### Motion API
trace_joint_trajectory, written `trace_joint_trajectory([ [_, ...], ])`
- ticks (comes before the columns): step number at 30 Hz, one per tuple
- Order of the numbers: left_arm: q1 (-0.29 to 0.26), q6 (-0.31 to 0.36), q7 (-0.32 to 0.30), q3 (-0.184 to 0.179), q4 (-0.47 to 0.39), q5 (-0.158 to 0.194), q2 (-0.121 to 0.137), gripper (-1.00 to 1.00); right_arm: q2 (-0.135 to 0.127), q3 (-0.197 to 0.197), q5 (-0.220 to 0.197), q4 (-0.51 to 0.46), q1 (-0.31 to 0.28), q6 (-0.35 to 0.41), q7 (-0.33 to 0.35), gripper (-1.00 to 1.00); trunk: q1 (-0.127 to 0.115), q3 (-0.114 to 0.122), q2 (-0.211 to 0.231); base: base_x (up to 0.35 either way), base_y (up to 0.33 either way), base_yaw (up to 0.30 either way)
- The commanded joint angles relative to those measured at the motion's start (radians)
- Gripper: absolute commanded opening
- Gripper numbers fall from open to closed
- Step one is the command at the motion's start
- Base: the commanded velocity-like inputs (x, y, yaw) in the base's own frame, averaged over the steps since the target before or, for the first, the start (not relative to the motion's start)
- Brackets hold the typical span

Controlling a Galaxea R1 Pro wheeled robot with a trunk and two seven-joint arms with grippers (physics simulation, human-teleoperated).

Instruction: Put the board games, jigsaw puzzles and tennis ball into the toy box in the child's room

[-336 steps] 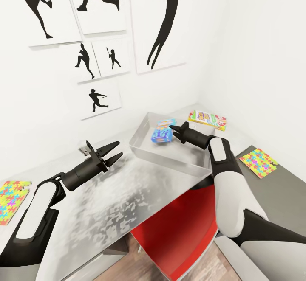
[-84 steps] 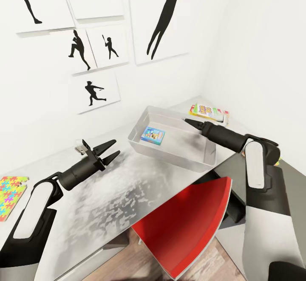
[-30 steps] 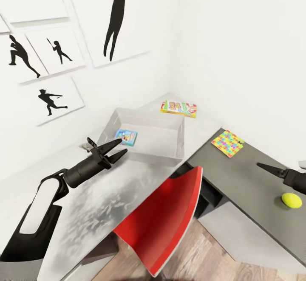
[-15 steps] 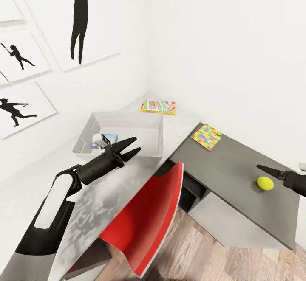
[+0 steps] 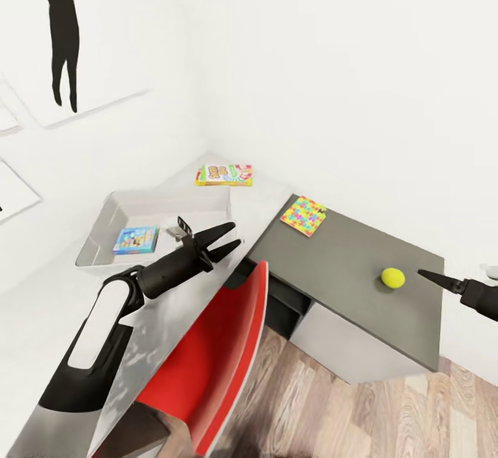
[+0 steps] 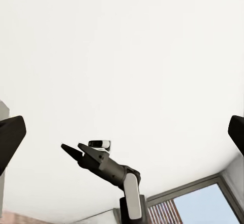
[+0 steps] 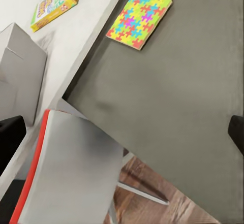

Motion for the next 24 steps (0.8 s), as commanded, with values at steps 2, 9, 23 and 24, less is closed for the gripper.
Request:
trace_joint_trajectory([
  [2,-0.003,0.001,-0.003,-0.005,0.0,-0.003,-0.001,1.0,0.0,-0.001,0.005,0.0,-0.001,0.004,0.006,1.0,0.001,-0.001,-0.002,0.0,0.0,-0.286],
  [9,-0.009,0.001,-0.001,-0.017,0.0,-0.003,-0.006,1.0,0.0,0.0,0.005,0.0,-0.001,0.004,0.003,1.0,0.001,-0.001,-0.002,0.0,0.0,-0.286],
  [23,-0.014,0.001,-0.003,-0.025,0.0,-0.003,-0.014,1.0,0.0,0.003,0.006,0.0,-0.001,0.004,0.003,1.0,0.001,-0.001,-0.002,0.0,0.0,-0.286],
  [24,-0.014,0.001,-0.003,-0.025,0.0,-0.003,-0.014,1.0,0.0,0.003,0.006,0.0,-0.001,0.004,0.003,1.0,0.001,-0.001,-0.002,0.0,0.0,-0.286],
])
